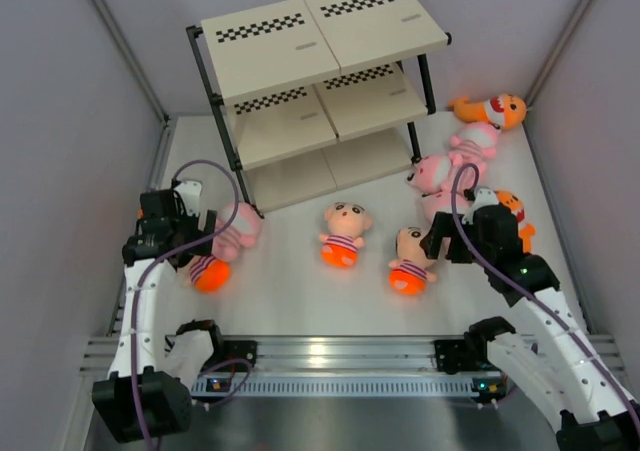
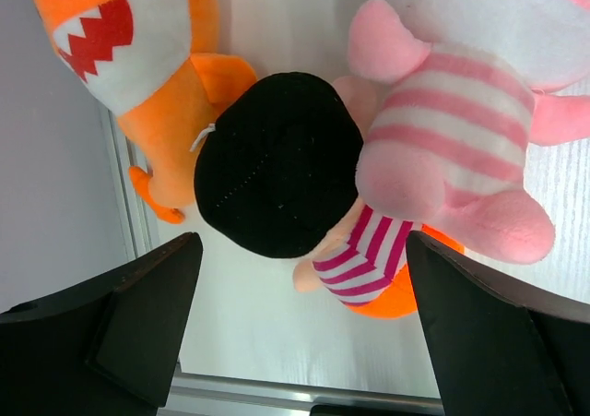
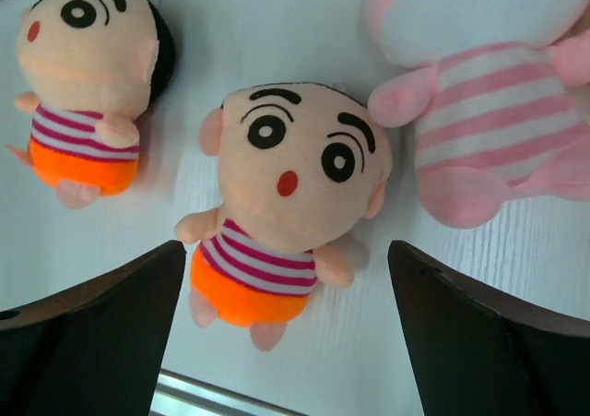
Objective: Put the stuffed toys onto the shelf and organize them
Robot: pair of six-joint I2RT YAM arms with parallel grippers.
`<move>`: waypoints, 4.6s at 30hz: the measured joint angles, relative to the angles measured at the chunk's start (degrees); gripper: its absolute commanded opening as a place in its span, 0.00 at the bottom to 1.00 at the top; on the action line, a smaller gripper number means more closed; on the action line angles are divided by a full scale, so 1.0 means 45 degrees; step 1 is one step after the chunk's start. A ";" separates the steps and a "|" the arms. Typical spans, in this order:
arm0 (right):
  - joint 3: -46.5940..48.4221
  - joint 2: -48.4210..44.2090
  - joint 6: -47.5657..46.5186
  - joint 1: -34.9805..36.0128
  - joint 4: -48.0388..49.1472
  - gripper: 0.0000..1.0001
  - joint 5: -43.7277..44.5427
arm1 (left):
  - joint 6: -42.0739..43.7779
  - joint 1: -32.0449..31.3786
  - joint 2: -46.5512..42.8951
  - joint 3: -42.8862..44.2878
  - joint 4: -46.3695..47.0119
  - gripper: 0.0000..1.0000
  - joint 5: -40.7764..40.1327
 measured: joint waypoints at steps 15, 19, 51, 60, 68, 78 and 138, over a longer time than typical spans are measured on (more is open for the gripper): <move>-0.1666 0.1098 0.3036 0.0272 -0.0884 0.83 -0.1049 | 0.1549 0.0005 0.0442 0.1656 -0.1647 0.98 0.1919; -0.2351 0.2181 0.3823 0.0869 0.0087 0.79 -0.0831 | 0.1729 -0.0010 0.0447 0.1773 -0.2239 0.98 0.2453; 0.7257 0.8655 0.0782 0.7912 0.4804 0.00 -0.3725 | 0.3109 -0.0748 0.1311 0.6742 -0.4833 0.99 1.2862; 0.8408 0.9685 0.0544 0.9000 0.5008 0.00 -0.4852 | 0.3361 -0.0767 0.1418 0.6742 -0.4983 0.86 1.2930; 0.8631 1.0035 0.0447 0.9029 0.5105 0.41 -0.4779 | 0.3492 -0.0797 0.1564 0.6839 -0.5149 0.00 1.3372; 0.5085 0.5683 -0.3711 0.9622 0.6805 0.67 -0.1059 | 0.3007 -0.0797 0.1889 0.7334 -0.5158 0.00 1.2794; 1.4188 0.7762 -1.9220 0.7961 0.2064 0.00 0.0015 | 0.1151 -0.0792 0.2152 1.0724 -0.5246 0.98 0.8888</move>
